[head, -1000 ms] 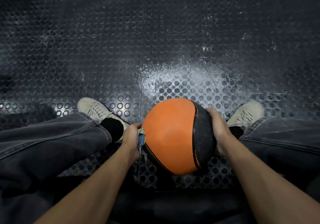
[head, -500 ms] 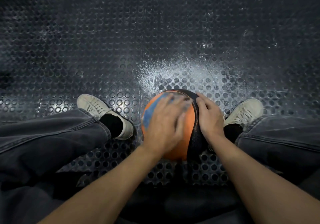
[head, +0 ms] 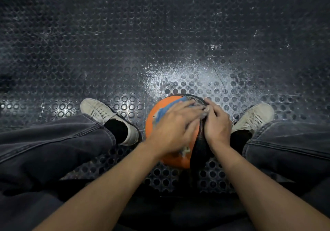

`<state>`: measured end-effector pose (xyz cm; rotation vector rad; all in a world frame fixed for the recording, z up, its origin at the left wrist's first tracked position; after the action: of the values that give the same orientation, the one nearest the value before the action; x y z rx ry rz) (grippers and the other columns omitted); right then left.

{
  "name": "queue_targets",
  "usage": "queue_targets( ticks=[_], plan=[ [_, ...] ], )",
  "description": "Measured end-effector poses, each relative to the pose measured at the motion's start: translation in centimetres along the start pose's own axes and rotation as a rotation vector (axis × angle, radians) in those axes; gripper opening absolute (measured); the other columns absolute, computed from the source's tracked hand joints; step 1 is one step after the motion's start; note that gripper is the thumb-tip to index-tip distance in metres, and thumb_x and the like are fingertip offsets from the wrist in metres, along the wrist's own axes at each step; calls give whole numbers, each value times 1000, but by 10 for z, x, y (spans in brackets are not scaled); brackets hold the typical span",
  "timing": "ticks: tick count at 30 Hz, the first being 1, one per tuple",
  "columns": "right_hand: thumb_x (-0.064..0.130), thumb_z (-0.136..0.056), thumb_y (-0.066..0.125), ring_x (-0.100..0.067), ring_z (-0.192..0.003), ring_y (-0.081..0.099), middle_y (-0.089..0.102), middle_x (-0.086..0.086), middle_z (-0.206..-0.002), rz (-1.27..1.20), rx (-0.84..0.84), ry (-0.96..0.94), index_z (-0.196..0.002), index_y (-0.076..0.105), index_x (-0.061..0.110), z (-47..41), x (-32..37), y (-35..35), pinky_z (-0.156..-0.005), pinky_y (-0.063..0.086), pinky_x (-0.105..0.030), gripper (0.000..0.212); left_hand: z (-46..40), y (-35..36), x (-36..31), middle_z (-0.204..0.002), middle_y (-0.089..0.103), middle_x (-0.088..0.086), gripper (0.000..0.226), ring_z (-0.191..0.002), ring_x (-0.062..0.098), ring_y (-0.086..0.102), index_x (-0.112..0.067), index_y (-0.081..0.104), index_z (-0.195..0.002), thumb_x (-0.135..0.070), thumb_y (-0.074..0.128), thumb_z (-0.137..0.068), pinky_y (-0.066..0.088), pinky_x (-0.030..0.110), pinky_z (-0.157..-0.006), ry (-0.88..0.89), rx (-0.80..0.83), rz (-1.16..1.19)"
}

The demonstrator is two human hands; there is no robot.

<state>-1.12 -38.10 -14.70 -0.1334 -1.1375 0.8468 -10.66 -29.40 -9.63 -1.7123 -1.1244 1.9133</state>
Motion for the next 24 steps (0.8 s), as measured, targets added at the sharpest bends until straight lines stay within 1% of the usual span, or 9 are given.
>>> queue_targets(
  ticks=[2,4,7,11,13,16,18,21,24],
  plan=[
    [32,-99,48,-14,-129,52,61,11,-137,-2,31,-15,-125,68,36,5,4,0,-112,37,-31,33,4,-9,28,-123,65,-5,32,-115,8,56,-20,66,-121,-29,45,-99,42,23,-99,-197,-93,130],
    [31,-99,48,-13,-130,49,58,11,-139,1,33,-8,-125,68,36,7,9,3,-111,34,-29,32,10,-15,79,-88,73,4,28,-78,15,65,-17,73,-102,-36,53,-96,50,26,-69,-722,-171,446],
    [30,-99,48,-13,-122,53,59,9,-139,-12,9,16,-124,68,37,9,14,3,-103,37,-26,32,29,-11,121,-68,69,6,26,-72,26,63,-14,76,-86,-32,58,-85,50,38,-75,-1201,-214,695],
    [29,-99,47,7,-75,49,65,12,-125,-18,-11,75,-124,69,37,0,7,-2,-71,36,-8,34,19,-6,76,-109,67,-8,26,-86,8,65,-27,65,-117,-31,47,-99,51,28,-83,-853,-256,475],
    [29,-99,46,3,-84,56,68,11,-120,-26,-14,77,-122,69,36,-2,6,-4,-83,44,-17,34,7,-14,36,-123,58,-17,30,-107,-2,56,-27,63,-123,-22,45,-99,40,20,-96,-430,-236,255],
    [26,-99,46,-15,-117,59,68,8,-127,-43,-19,69,-119,71,36,-3,4,-5,-103,43,-29,34,6,-3,19,-130,61,-3,35,-129,12,47,-16,65,-122,-21,43,-95,28,28,-113,57,-55,116],
    [27,-99,45,-15,-123,56,65,10,-131,-26,-16,71,-122,70,35,0,5,-4,-105,40,-29,35,8,-6,36,-123,66,2,33,-115,12,59,-16,67,-118,-25,43,-98,44,31,-104,-119,-122,236],
    [32,-100,43,-15,-129,48,58,12,-139,7,-6,74,-128,65,37,4,12,2,-106,35,-32,36,-2,-20,82,-83,69,9,29,-67,17,65,-13,69,-91,-31,48,-97,53,27,-60,-826,-236,443],
    [34,-99,41,-19,-131,46,57,8,-140,40,-33,104,-130,63,40,7,21,9,-109,34,-38,38,-37,-28,90,-98,70,4,27,-81,17,63,-19,72,-88,-37,53,-94,49,30,-79,-899,-47,277]
  ],
)
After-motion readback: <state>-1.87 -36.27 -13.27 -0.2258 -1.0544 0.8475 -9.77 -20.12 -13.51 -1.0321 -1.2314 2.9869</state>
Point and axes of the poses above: each hand's wrist, its own z-axis away from the middle knuckle, its own y-axis out of the palm, x = y × z, the point moved 3 cm from there along -z, towards the middle knuckle
